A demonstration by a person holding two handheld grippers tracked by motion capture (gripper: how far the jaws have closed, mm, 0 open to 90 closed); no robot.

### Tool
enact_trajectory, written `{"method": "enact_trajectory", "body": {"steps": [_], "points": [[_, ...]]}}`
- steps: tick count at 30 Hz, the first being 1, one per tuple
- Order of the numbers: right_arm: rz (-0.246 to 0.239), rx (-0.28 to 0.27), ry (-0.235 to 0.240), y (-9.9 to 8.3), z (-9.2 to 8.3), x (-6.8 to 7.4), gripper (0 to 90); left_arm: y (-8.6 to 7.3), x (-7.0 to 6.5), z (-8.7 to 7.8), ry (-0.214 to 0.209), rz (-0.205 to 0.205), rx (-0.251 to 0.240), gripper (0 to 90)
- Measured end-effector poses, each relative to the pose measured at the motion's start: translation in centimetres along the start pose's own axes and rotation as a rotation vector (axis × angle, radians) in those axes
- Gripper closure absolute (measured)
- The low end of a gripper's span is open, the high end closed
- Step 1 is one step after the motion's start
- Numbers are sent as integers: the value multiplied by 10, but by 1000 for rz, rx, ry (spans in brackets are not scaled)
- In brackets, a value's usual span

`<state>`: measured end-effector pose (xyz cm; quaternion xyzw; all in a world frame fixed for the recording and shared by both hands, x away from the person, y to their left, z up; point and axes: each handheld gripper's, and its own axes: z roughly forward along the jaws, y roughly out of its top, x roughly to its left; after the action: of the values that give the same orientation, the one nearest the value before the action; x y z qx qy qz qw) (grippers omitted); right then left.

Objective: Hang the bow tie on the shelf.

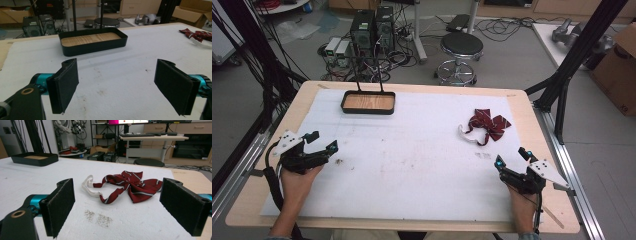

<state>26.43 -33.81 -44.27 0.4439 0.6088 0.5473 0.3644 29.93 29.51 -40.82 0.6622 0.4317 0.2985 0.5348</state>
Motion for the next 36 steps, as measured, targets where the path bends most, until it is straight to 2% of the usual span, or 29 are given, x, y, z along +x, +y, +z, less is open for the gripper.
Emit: {"method": "enact_trajectory", "body": {"steps": [14, 17, 19, 21, 24, 30, 36], "points": [[17, -7, 10, 1, 1, -2, 119, 1, -1, 0, -3, 2, -2, 208], [16, 17, 27, 4, 5, -6, 124, 2, -1, -1, -7, 10, -11, 211], [17, 10, 35, 7, 7, -9, 142, 2, -1, -1, -8, 5, -18, 214], [33, 11, 42, 12, 12, -12, 141, 2, 0, -1, -11, 5, -16, 214], [9, 14, 50, 23, 20, -15, 142, 2, -1, 0, -15, 6, -13, 214], [4, 23, 71, 45, 40, -25, 142, 2, -1, -1, -13, 9, -22, 212], [-1, 36, 59, 58, 55, -37, 143, 2, -1, 0, -17, 9, -16, 211]]}}
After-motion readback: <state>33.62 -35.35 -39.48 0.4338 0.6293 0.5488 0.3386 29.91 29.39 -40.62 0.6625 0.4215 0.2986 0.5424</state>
